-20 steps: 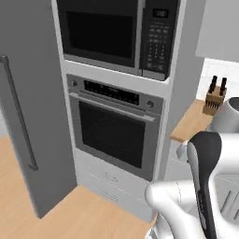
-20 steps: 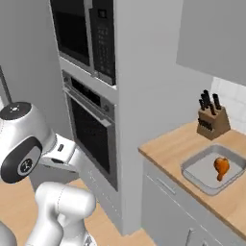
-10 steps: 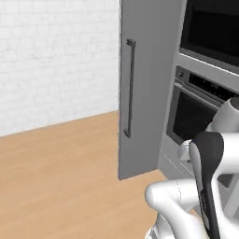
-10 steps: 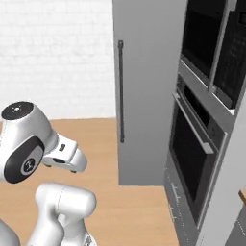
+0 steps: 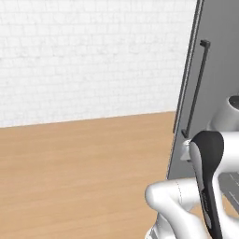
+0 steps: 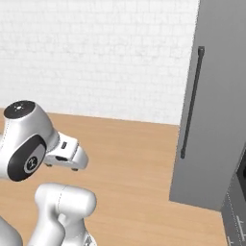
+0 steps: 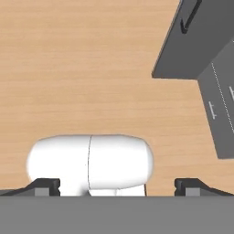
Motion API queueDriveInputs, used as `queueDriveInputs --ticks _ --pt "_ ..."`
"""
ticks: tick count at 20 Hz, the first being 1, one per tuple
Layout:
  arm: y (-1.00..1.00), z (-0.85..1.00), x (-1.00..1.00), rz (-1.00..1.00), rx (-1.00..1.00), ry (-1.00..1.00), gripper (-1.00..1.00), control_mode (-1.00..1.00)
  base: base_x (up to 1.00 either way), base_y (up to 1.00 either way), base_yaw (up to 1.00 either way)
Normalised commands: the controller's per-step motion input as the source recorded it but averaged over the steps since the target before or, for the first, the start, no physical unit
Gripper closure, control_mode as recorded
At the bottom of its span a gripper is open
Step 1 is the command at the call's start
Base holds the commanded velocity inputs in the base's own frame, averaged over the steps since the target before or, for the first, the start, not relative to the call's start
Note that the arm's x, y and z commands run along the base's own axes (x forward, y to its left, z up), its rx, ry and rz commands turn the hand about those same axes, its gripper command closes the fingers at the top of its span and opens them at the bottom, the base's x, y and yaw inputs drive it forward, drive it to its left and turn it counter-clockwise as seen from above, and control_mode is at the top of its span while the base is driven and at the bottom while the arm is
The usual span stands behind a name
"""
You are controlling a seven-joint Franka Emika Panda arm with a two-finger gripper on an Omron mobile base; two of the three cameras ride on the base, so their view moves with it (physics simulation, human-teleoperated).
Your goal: Place one eggplant and one chicken drumstick in each tupperware on the nearby counter, to pack two identical lunches.
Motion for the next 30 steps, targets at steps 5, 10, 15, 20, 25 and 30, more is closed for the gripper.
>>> queueDriveInputs --ticks 5,10,15,20,25,30 --pt "0.00 0.00 0.00 0.00 0.00 0.00 -1.00 1.00 1.00 0.91 -0.40" --pt "0.00 0.00 0.00 0.00 0.00 0.00 -1.00 1.00 0.97 0.87 -0.22" --pt "0.00 0.00 0.00 0.00 0.00 0.00 -1.00 1.00 1.00 -0.04 0.16" --pt "0.00 0.00 0.00 0.00 0.00 0.00 -1.00 1.00 1.00 -0.09 0.09" --pt "0.00 0.00 0.00 0.00 0.00 0.00 -1.00 1.00 0.95 0.81 -0.44" --pt "0.00 0.00 0.00 0.00 0.00 0.00 -1.00 1.00 0.62 0.69 -0.74"
